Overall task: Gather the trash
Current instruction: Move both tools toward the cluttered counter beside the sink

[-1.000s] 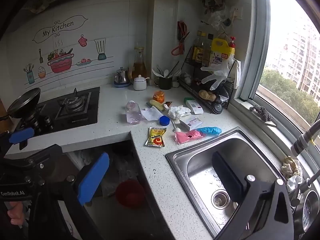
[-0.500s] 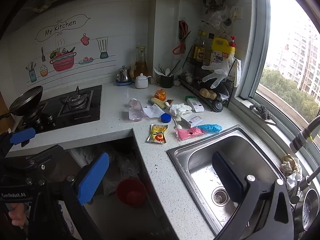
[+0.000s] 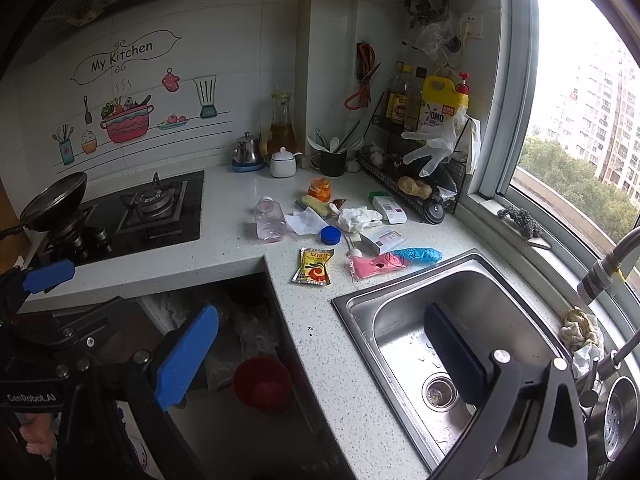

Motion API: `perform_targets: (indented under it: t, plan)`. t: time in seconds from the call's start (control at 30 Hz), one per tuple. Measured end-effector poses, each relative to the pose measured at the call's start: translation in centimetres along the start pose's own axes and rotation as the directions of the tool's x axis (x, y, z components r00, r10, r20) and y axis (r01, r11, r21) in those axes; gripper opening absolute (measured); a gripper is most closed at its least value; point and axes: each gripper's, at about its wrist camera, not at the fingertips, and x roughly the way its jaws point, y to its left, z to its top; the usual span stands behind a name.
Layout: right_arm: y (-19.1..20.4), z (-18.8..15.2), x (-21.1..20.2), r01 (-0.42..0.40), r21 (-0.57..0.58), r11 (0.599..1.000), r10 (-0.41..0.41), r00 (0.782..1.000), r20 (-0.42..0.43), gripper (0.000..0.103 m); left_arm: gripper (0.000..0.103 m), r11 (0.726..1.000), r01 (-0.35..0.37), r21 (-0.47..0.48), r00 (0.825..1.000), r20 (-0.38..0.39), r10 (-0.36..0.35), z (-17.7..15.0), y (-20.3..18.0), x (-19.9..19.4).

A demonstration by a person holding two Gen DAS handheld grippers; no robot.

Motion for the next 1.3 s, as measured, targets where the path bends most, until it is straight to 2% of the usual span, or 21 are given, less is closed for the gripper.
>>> perform_targets:
  t: [0.63, 0.83, 1.3]
  plan:
    - [-0.1, 0.2, 0.2, -0.016, -0.014, 1.000, 0.016, 1.000, -0.005, 0.103, 0.103, 1.000, -0.017, -0.016, 1.000, -0.008, 0.017, 0.0, 0.3, 1.0]
    - [-0.1, 0.2, 0.4, -0.020, -0.019, 1.000, 0.020, 1.000, -0.011, 0.103, 0.103, 0.999, -0.033, 0.007, 0.999, -0.011, 0.033, -0.1, 0.1, 1.4]
    - [-0.5, 0.5, 1.0, -0.024, -0.015, 1.000, 0.024, 0.999, -0.024, 0.103, 0.103, 1.000, -0.012, 0.008, 0.999, -0.031, 0.012, 0.2, 0.3, 2.2]
